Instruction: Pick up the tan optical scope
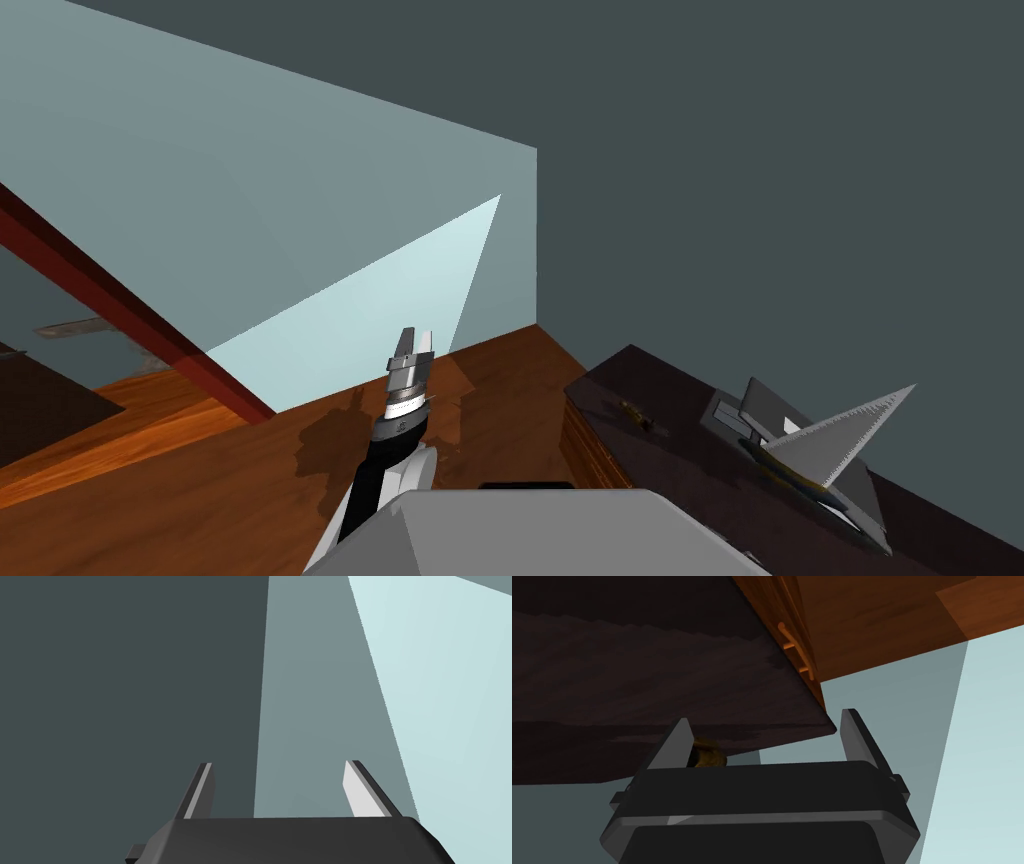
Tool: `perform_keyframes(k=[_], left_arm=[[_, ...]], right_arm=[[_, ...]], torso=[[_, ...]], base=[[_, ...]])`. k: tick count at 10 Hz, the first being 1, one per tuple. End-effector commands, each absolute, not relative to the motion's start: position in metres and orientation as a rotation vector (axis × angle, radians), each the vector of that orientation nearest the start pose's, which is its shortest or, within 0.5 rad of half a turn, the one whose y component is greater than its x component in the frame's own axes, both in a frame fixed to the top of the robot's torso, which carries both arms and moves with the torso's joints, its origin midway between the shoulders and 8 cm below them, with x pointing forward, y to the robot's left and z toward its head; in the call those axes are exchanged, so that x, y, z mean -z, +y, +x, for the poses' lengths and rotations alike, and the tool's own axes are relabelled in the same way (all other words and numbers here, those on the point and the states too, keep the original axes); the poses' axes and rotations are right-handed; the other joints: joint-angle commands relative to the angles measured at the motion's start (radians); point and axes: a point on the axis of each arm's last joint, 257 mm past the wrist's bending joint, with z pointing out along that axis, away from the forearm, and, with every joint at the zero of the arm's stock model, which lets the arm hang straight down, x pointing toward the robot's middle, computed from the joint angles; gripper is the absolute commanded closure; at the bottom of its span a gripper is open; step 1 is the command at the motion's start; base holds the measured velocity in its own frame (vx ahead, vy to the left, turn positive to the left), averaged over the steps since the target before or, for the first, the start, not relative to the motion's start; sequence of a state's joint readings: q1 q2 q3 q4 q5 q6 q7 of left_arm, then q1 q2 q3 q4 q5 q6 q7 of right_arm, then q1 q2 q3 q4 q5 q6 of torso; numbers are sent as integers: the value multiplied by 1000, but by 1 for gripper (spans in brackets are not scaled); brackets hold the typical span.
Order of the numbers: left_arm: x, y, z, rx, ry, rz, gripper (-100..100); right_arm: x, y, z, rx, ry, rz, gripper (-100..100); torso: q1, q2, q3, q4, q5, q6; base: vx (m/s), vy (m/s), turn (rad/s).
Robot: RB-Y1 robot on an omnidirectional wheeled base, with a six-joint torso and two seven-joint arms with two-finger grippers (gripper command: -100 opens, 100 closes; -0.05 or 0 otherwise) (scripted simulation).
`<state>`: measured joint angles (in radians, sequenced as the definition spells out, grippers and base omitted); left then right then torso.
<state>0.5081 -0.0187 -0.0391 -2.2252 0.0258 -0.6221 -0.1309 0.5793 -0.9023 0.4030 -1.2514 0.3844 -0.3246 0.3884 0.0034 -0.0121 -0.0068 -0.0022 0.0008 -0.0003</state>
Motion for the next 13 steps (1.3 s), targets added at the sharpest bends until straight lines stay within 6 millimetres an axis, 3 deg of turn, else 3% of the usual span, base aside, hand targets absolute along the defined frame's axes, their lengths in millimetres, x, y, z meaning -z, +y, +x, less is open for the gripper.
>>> perform_keyframes(k=[1, 2, 4, 6, 7, 9, 10, 13], left_arm=[[-20, 272, 334, 1242, 568, -599, 0], [-20, 272, 334, 1242, 568, -599, 0], [-20, 272, 334, 1242, 568, -599, 0], [-20, 272, 334, 1242, 568, -599, 0], [-20, 272, 334, 1242, 568, -599, 0], [-20, 272, 334, 1242, 568, -599, 0], [-20, 272, 334, 1242, 568, -599, 0], [-20, 272, 334, 1242, 568, -599, 0]], right_arm=[[519, -459, 129, -140, 2545, -104, -100], [519, -459, 129, -140, 2545, -104, -100], [520, -504, 90, -38, 2627, -151, -100], [517, -545, 52, 58, 2702, -184, -100], [517, -545, 52, 58, 2702, -184, -100], [512, -574, 22, 124, 2758, -209, -100], [512, -574, 22, 124, 2758, -209, -100], [505, -597, -10, 175, 2811, -230, -100]], torso=[[0, 0, 0, 0, 0, 0], [-2, 2, 1, 0, 0, 1], [-2, 6, 3, 1, -1, 0], [-3, -5, -3, -1, -1, 0], [-2, -8, -5, -2, -1, 0], [1, -3, -2, -1, 0, 0], [1, -3, -2, -1, 0, 0], [1, 0, 0, 0, 0, 1]], base=[[120, -8, 83], [47, -24, -12], [145, 4, 220], [296, -15, 267], [232, 2, 50], [195, 25, 171], [162, -4, 75], [173, 7, 135]])
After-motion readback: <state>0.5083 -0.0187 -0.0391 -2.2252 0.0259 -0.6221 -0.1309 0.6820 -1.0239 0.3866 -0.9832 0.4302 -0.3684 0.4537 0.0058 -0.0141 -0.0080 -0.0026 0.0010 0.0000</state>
